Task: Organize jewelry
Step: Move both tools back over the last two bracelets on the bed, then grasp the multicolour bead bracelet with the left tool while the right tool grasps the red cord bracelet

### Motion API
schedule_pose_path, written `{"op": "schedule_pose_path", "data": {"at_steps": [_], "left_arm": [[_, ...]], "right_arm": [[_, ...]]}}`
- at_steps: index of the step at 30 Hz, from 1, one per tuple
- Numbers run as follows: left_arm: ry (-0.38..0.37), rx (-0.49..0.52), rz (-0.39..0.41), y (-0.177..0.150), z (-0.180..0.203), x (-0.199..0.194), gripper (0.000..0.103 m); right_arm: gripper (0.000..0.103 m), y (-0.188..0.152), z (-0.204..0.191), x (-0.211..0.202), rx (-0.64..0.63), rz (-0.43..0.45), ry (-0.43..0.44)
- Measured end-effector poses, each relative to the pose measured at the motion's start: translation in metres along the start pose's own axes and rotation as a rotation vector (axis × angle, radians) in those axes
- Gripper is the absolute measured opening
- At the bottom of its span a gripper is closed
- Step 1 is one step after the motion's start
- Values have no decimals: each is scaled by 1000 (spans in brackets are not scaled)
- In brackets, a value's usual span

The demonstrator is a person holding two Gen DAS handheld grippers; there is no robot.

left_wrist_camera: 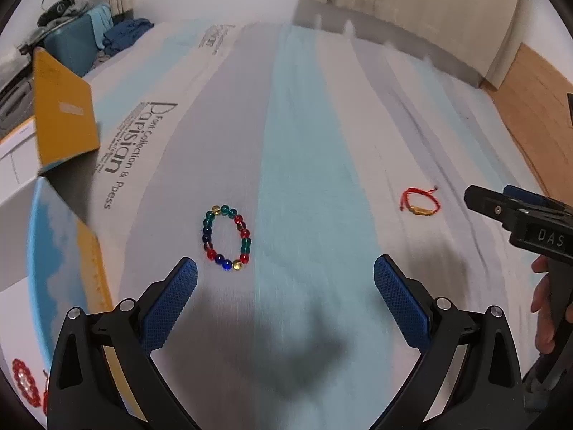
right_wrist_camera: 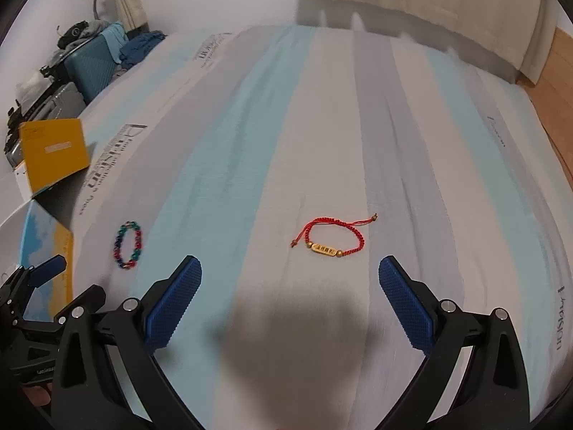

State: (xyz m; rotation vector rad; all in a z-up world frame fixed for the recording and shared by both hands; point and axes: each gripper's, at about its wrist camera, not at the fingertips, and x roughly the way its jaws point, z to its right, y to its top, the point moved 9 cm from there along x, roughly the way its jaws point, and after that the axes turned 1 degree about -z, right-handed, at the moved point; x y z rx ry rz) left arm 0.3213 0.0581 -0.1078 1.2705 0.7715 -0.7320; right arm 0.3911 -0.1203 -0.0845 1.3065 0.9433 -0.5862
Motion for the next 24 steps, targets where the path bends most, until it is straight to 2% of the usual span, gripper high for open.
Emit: {"op": "schedule_pose_path", "data": {"at_steps": [7,16,24], "left_arm": [[42,-15,-39,4,-15,35,97],[56,-31,-79,5,-34,71,97],[54,-58,-117,-7,-44,98,97]], "right_arm": [[95,8,10,39,6,-51,6],[95,8,26,95,13,-147,11],[95,3,33,132,11,-196,1]]}}
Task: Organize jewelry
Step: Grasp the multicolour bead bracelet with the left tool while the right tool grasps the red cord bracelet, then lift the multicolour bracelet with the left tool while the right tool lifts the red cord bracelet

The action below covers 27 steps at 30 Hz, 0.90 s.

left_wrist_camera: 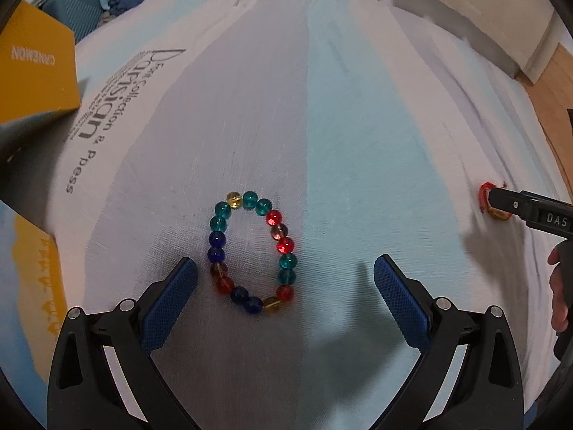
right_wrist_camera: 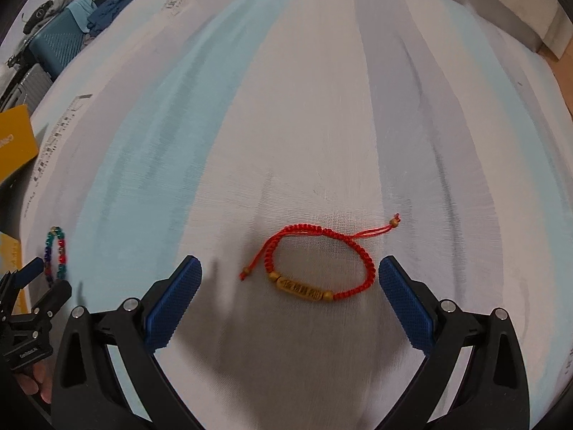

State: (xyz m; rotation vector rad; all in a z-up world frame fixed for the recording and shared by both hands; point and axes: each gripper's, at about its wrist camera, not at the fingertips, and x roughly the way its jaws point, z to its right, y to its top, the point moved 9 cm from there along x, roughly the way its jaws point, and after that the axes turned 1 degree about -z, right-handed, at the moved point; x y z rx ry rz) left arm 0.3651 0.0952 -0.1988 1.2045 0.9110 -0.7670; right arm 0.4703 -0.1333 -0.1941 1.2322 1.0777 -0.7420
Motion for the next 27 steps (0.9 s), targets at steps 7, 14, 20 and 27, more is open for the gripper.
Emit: {"op": "schedule_pose_path", "data": {"at_steps": [7,14,20,27], "left_arm": [[28,14,25,1,-5,7,79],[42,-5,43,0,-14,0,50],[2,-6,8,-2,-11,-7,18],[-4,4,29,0,-7,-24,8]], "right_arm": [[83,-2,10,26,27,-30,-7],[30,-4,11,25,-7,-18,-1],[6,-6,15,13,-18,-16,4],[6,-11,16,-8,2,4,31]]}}
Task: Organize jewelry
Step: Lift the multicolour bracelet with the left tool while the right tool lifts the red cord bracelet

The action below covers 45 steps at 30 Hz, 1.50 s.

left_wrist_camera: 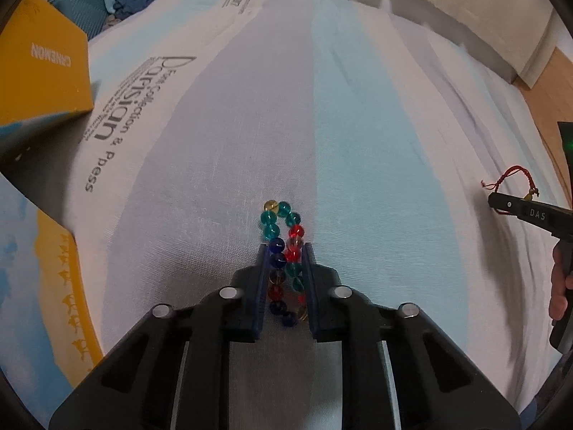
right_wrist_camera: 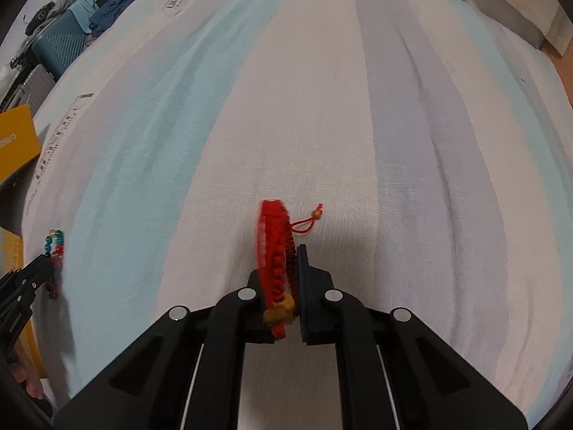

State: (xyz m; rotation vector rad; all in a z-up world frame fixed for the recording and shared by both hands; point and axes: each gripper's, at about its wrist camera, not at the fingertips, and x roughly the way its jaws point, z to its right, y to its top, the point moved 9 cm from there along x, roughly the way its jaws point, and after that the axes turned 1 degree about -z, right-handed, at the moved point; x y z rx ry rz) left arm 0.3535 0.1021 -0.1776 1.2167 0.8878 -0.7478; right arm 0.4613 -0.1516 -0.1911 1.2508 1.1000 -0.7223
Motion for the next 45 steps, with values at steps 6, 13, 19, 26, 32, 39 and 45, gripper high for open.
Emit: {"op": "schedule_pose_path", "data": {"at_steps": [6,13,19,26,32,39,45], "left_arm": [[-11,13,20,3,8,-19,8],[-25,30,51,7,18,-45,8],[-29,37,66,5,22,-64,8],[-33,51,89,-1,27,-86,8],[-28,63,104,-9,31,-108,8],[-20,79,128,-26,34,-143,8],[-21,91,145,-39,35,-178,8]], "right_arm": [[6,1,-6,-12,12,18,6],[6,-5,-5,-34,25,46,14],[6,-7,-7,-53,30,71,22],[6,-19,-8,-77,30,97,29],[6,-32,-10,-99,32,121,37],[6,-54,-20,-133,29,156,40],[6,-75,-40,-171,9,185,50]]}}
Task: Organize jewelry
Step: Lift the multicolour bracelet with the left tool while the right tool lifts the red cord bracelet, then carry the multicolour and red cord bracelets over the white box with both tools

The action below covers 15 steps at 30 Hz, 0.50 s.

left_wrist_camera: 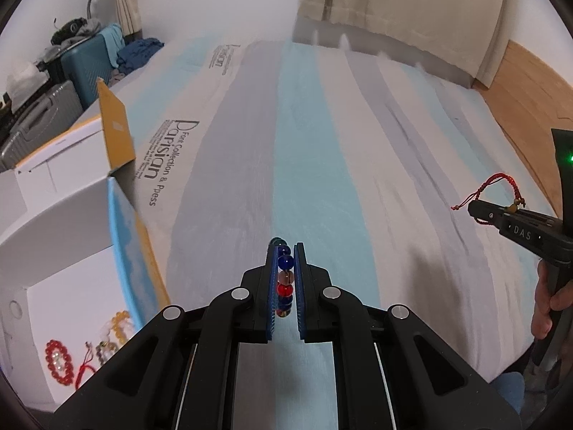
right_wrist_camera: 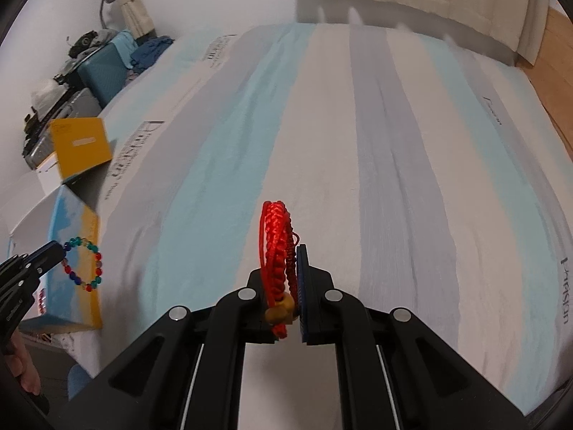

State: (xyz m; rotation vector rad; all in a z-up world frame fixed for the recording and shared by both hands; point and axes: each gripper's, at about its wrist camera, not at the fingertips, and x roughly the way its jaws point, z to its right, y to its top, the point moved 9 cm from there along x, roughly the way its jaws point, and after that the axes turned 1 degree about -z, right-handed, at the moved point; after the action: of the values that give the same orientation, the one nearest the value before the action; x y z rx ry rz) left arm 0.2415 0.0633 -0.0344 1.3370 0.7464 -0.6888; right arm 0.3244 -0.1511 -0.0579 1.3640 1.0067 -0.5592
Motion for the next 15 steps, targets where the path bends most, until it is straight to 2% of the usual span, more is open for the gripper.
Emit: {"op": "schedule_pose_path", "data": {"at_steps": [8,15], "left_arm": [[16,4,26,-11,-8,-38,8],[23,-13,58,-17,-26,-67,8]], "right_arm": [[6,-14,-31,-41,-33,41,3],[6,-23,-72,-54,-79,52,24]]}}
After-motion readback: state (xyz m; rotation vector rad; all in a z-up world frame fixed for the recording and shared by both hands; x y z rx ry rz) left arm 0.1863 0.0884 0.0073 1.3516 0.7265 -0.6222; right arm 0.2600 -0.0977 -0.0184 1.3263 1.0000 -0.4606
